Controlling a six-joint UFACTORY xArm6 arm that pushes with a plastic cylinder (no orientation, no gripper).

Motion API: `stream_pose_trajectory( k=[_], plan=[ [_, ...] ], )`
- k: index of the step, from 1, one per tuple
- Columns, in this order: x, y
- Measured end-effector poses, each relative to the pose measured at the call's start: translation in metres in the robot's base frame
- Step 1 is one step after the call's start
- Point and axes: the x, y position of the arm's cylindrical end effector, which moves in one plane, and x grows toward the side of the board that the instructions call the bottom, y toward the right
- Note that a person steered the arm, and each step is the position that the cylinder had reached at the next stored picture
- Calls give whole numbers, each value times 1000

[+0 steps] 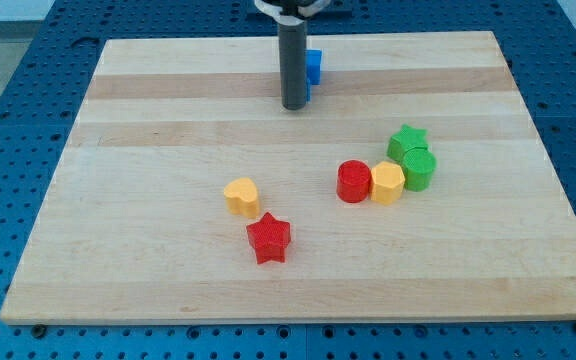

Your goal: Move the arm towards the right center of the board

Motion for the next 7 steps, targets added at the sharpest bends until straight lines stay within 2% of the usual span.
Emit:
stream_pose_trajectory(
  k=[2, 3, 4, 7],
  plan=[
    [-5, 22],
    [-5, 78],
    [-5, 159],
    [-3, 204]
  ],
)
